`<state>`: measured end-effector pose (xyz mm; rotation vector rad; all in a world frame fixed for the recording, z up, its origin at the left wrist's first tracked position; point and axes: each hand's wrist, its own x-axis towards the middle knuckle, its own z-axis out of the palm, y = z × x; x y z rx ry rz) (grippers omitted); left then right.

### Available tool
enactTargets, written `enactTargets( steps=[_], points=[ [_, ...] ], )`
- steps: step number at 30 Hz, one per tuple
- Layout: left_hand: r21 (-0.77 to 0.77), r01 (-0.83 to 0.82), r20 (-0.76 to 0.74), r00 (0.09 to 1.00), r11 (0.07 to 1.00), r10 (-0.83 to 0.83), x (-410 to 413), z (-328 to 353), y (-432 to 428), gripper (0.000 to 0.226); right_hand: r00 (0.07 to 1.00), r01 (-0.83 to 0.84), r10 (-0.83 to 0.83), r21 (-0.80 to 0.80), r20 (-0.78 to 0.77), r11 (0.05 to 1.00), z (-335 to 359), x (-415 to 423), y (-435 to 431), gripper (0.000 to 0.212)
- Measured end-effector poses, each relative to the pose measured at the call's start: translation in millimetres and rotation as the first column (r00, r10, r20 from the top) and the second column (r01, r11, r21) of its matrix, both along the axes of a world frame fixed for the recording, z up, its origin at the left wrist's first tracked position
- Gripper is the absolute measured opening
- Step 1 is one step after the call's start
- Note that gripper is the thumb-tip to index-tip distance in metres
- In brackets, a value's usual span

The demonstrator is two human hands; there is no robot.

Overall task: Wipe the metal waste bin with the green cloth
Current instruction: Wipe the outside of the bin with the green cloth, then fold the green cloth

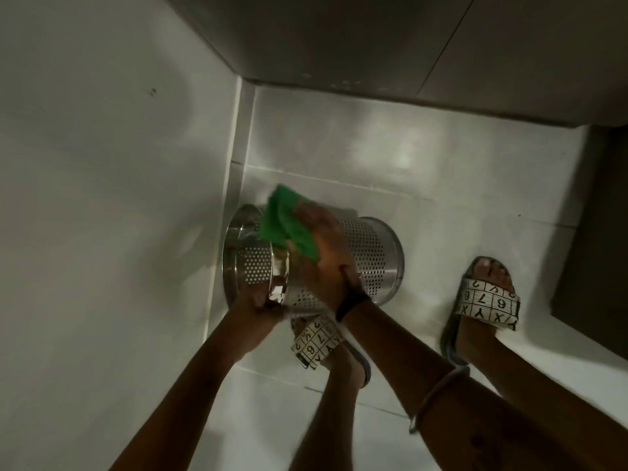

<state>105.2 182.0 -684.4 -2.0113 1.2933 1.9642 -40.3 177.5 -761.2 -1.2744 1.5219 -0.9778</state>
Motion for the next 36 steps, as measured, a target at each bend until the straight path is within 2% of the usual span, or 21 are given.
enactTargets(
  steps=[2, 4, 6, 8, 10, 11, 12, 13, 14, 15, 16, 17, 19, 21, 24, 28, 30, 33, 34, 36],
  points=[
    [-0.042, 0.024, 0.032, 0.999, 0.999, -0.023, -2, -2, -4, 0.056, 0.991, 0.125, -0.112, 0.229, -0.069, 0.965, -30, -27, 1, 0.042],
    [-0.081, 0.084, 0.084, 0.993, 0.993, -0.077, -6, -2, -6, 0.050, 0.991, 0.110, -0.069, 0.424, -0.112, 0.899, -50, -55, -6, 0.046],
    [-0.108, 0.229, 0.192, 0.960, 0.968, -0.205, -12, 4, -6, 0.031, 0.999, 0.002, 0.027, 0.595, -0.040, 0.804, -56, -78, -17, 0.047],
    [-0.148, 0.329, 0.276, 0.919, 0.933, -0.281, -20, 9, -9, 0.018, 0.973, -0.142, 0.229, 0.716, -0.026, 0.684, -60, -94, -28, 0.040],
    [-0.205, 0.381, 0.352, 0.888, 0.902, -0.295, -27, 10, -14, 0.021, 0.905, -0.226, 0.421, 0.759, -0.069, 0.611, -55, -104, -37, 0.033],
    [-0.238, 0.382, 0.367, 0.887, 0.893, -0.282, -29, 10, -18, 0.026, 0.904, -0.218, 0.421, 0.768, -0.073, 0.602, -55, -108, -38, 0.033],
    [-0.282, 0.372, 0.373, 0.892, 0.884, -0.256, -31, 7, -21, 0.030, 0.924, -0.188, 0.378, 0.787, -0.061, 0.588, -48, -114, -41, 0.034],
    [-0.310, 0.372, 0.377, 0.893, 0.875, -0.246, -32, 3, -24, 0.033, 0.977, -0.122, 0.213, 0.824, 0.001, 0.554, -44, -118, -42, 0.036],
    [-0.334, 0.374, 0.380, 0.894, 0.865, -0.240, -33, -3, -26, 0.036, 0.996, -0.063, -0.025, 0.870, 0.086, 0.489, -38, -122, -42, 0.040],
    [-0.350, 0.379, 0.390, 0.890, 0.857, -0.234, -35, -10, -30, 0.038, 0.944, -0.066, -0.264, 0.900, 0.196, 0.431, -33, -128, -42, 0.043],
    [-0.370, 0.390, 0.412, 0.882, 0.843, -0.227, -36, -17, -32, 0.039, 0.827, -0.109, -0.470, 0.908, 0.308, 0.404, -23, -133, -39, 0.043],
    [-0.393, 0.381, 0.427, 0.882, 0.837, -0.201, -38, -19, -36, 0.040, 0.715, -0.162, -0.574, 0.893, 0.399, 0.419, -9, -137, -43, 0.045],
    [-0.377, 0.370, 0.436, 0.880, 0.849, -0.189, -45, -33, -41, 0.039, 0.548, -0.183, -0.702, 0.884, 0.455, 0.430, 15, -146, -45, 0.053],
    [-0.353, 0.312, 0.412, 0.898, 0.882, -0.153, -48, -36, -42, 0.038, 0.485, -0.192, -0.707, 0.851, 0.515, 0.489, 53, -156, -54, 0.053],
    [-0.272, 0.148, 0.301, 0.951, 0.951, -0.062, -54, -3, -44, 0.052, 0.390, -0.213, -0.682, 0.782, 0.618, 0.586, 132, -165, -73, 0.049],
    [-0.378, -0.111, 0.139, 0.975, 0.919, 0.175, -65, 131, -64, 0.051, 0.318, -0.202, -0.639, 0.709, 0.700, 0.676, 270, -153, -95, 0.051],
    [-0.481, -0.212, 0.054, 0.961, 0.851, 0.270, -66, 207, -73, 0.049, 0.301, -0.195, -0.591, 0.655, 0.748, 0.730, 336, -143, -99, 0.051],
    [-0.555, -0.425, -0.120, 0.892, 0.715, 0.437, -66, 317, -85, 0.042, 0.265, -0.238, -0.505, 0.563, 0.822, 0.792, 422, -124, -97, 0.051],
    [-0.556, -0.492, -0.228, 0.865, 0.670, 0.446, -68, 360, -90, 0.043, 0.262, -0.265, -0.463, 0.525, 0.847, 0.809, 448, -119, -98, 0.052],
    [-0.559, -0.539, -0.418, 0.839, 0.630, 0.347, -74, 435, -102, 0.047, 0.240, -0.299, -0.390, 0.450, 0.889, 0.841, 499, -107, -103, 0.058]
  ],
)
